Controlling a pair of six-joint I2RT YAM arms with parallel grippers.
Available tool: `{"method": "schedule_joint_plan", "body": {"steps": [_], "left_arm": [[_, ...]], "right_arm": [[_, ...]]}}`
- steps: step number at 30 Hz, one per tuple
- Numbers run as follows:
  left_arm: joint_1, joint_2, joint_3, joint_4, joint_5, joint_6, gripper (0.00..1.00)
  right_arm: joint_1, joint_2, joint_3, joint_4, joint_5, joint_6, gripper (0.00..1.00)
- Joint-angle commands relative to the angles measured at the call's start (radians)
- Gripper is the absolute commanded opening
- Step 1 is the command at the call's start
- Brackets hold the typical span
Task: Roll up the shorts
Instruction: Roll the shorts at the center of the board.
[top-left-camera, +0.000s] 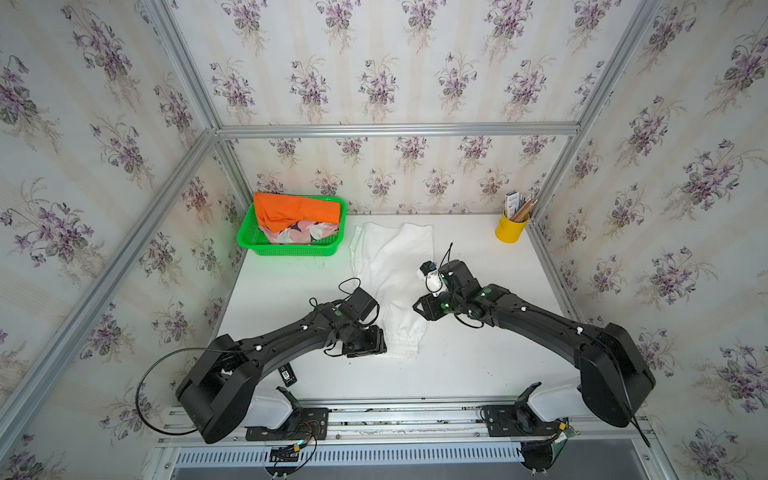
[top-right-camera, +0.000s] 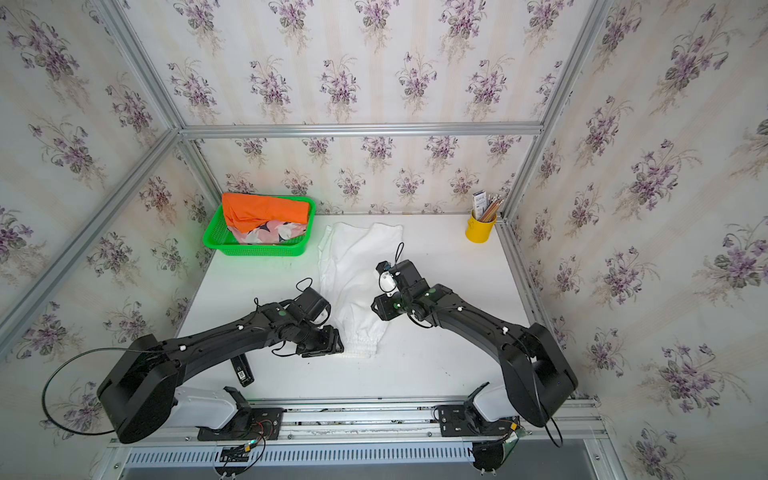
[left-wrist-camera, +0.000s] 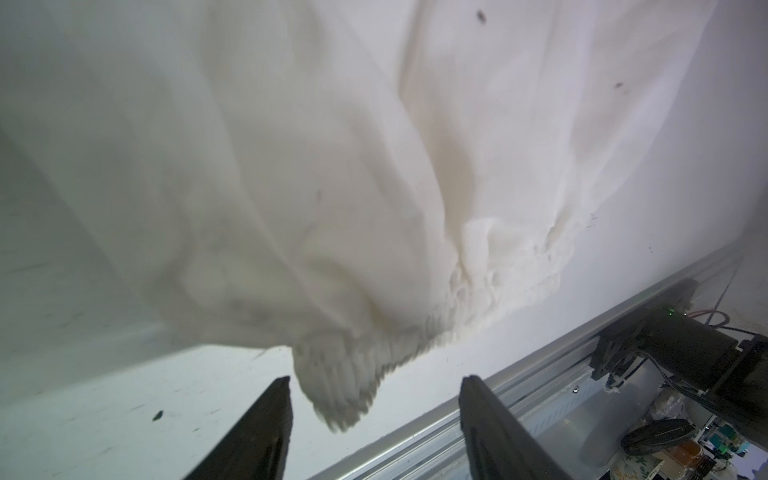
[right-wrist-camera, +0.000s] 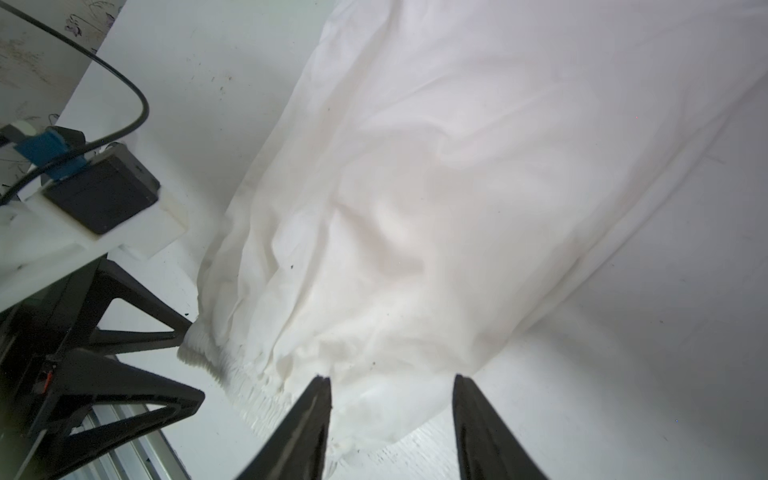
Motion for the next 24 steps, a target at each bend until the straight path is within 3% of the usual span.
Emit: {"method": "schedule_joint_plan", "body": {"steps": [1, 5, 8, 10, 12, 16, 20, 23, 24], "left_arm": [[0.002, -0.004, -0.014, 0.045, -0.026, -0.045, 0.73], [0.011, 0.004, -0.025, 0.045, -0.107, -0.104, 0.75], [0.027, 0.024, -0.037, 0.083, -0.132, -0.129, 0.67], [0.035, 0.071, -0.031, 0.109, -0.117, -0.124, 0.57], [0.035, 0.096, -0.021, 0.137, -0.102, -0.107, 0.33], [0.04, 0.081, -0.014, 0.152, -0.092, -0.12, 0.16], [0.066, 0.021, -0.024, 0.158, -0.053, -0.155, 0.13], [0.091, -0.036, -0.041, 0.178, -0.005, -0.183, 0.15], [0.102, -0.05, -0.047, 0.185, 0.013, -0.193, 0.14]], "right_arm": [[0.008, -0.017, -0.003, -0.044, 0.024, -0.015, 0.53], [0.039, -0.029, -0.002, -0.056, 0.029, -0.012, 0.55], [0.068, -0.044, -0.012, -0.052, 0.043, -0.023, 0.55], [0.094, -0.061, -0.036, -0.029, 0.059, -0.054, 0.52], [0.149, -0.082, -0.068, 0.002, 0.113, -0.104, 0.51], [0.299, -0.115, -0.135, 0.095, 0.223, -0.217, 0.55], [0.439, -0.108, -0.198, 0.237, 0.349, -0.316, 0.64], [0.5, -0.06, -0.248, 0.371, 0.396, -0.373, 0.85], [0.519, -0.027, -0.24, 0.392, 0.439, -0.389, 0.87]]}}
